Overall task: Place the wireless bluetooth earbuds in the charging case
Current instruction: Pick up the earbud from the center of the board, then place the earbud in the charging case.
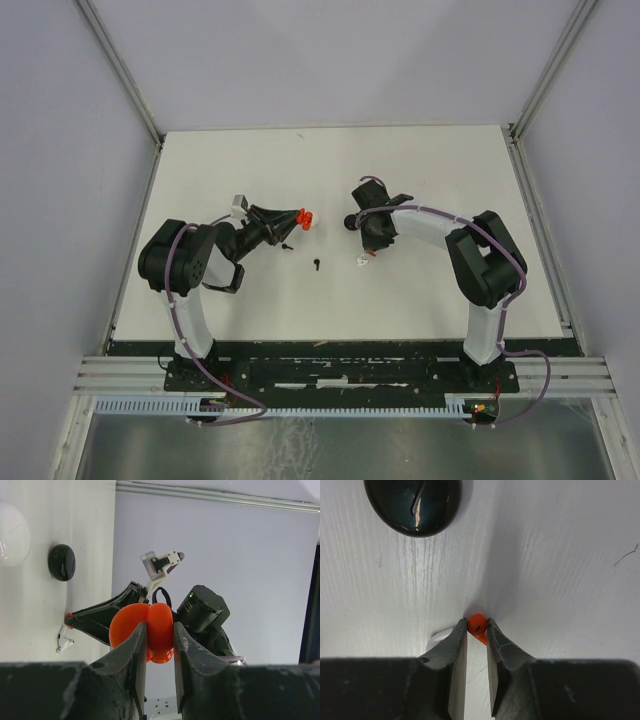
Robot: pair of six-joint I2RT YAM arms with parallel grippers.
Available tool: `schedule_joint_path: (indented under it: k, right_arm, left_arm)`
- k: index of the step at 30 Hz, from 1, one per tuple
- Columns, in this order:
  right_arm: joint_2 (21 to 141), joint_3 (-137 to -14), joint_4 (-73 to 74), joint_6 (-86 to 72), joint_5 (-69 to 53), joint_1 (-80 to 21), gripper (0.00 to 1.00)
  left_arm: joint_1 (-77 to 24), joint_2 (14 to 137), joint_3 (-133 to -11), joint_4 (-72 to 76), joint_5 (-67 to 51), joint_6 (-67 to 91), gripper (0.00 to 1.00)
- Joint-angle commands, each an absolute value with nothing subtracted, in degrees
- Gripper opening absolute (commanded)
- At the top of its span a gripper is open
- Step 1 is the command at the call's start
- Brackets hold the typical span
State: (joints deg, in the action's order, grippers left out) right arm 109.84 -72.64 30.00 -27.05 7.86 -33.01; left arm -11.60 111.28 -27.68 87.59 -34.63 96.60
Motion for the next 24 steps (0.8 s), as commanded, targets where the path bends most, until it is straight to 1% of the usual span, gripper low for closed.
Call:
schedule_joint_path:
  k: [1,4,8,12,15,18,24]
  right_arm:
    - [110.37,-75.19,30.78,-26.50,8.55,-33.34,0.19]
    - [107.82,-74.52,28.00,-26.81,8.65,-33.29,0.14]
    - [101.29,-70.80,19.56,-28.18,7.25,-32.77,0.11]
    - [95.83,-68.03,11.46,-30.74,4.59,-32.23,0.06]
    - [92.34,-64.13,2.48,-33.35,1.65,-32.14,0.04]
    - [89.44,-58.95,-10.54,-36.56,-0.84,-32.04,0.03]
    - [89.22,-55.13,-25.60,-38.35,-6.14,-32.06,0.01]
  left_arm:
    - [-11.30,111.01,-27.41,99.07,-35.64,96.20,0.03]
    - [-11.28,110.88,-27.39,99.06,-35.68,96.28,0.03]
    - [-11.33,110.08,-27.40,99.03,-35.57,96.48,0.03]
    - [-11.91,109.50,-27.39,99.01,-34.72,96.83,0.03]
    - [-13.26,109.59,-28.24,98.99,-33.76,97.12,0.03]
    - [-14.52,109.76,-29.65,98.99,-32.22,100.02,0.03]
    - [-16.91,108.93,-33.04,97.85,-28.95,103.14,0.03]
